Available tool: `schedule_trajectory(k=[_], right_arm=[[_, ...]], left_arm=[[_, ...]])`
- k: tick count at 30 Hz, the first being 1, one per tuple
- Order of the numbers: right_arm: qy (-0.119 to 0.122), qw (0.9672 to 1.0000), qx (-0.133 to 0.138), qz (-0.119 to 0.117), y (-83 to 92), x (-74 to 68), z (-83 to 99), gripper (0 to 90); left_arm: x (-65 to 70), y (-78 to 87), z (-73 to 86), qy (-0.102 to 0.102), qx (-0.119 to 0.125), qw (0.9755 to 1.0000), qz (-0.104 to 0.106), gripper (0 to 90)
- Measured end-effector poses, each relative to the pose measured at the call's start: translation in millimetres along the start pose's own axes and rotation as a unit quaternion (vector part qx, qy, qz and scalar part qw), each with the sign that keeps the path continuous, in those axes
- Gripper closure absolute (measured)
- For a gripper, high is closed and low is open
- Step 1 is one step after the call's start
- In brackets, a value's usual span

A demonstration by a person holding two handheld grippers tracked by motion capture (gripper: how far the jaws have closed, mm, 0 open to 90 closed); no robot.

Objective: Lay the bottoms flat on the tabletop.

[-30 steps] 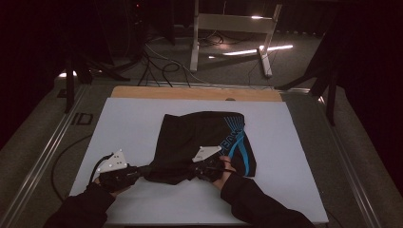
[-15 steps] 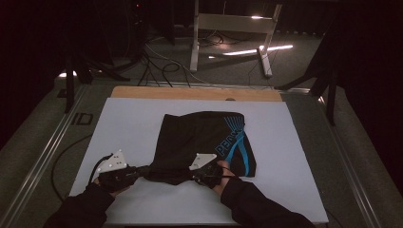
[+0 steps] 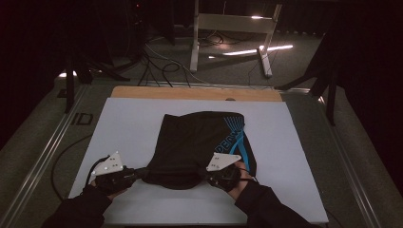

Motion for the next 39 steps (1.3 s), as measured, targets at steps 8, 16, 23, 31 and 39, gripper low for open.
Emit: schedule_trajectory(k=[8,16,23,31,39], right_arm=[[0.005,0.9987,-0.028,-0.042,1.6,-20.6,24.2,87.3],[-0.005,0.9953,-0.056,-0.079,-1.0,-40.8,39.4,87.0],[-0.019,0.9915,-0.073,-0.106,-5.6,-47.7,47.9,77.8],[-0.034,0.9971,-0.017,-0.066,19.0,-22.2,34.7,50.6],[-0.06,0.9978,0.017,0.021,52.2,21.8,41.5,43.9]], left_arm=[[6.2,-11.8,19.6,-0.011,-0.068,0.9967,0.043,86.7],[9.3,-20.8,39.0,-0.021,-0.136,0.9885,0.064,85.4],[10.8,-24.0,48.8,-0.027,-0.172,0.9814,0.08,73.8],[15.6,-23.3,37.7,-0.022,-0.142,0.9861,0.084,48.0],[22.5,-20.6,17.3,-0.016,-0.094,0.9924,0.078,21.7]])
Point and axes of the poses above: each handheld gripper's, and its own axes: y roughly backward along the jaws, z roughly out of its underside, x roughly to its right, the point moved 5 cm from there along -y, roughly forward along the jaws, and after that the axes turned 14 degrees about y, right-handed, at the moved point
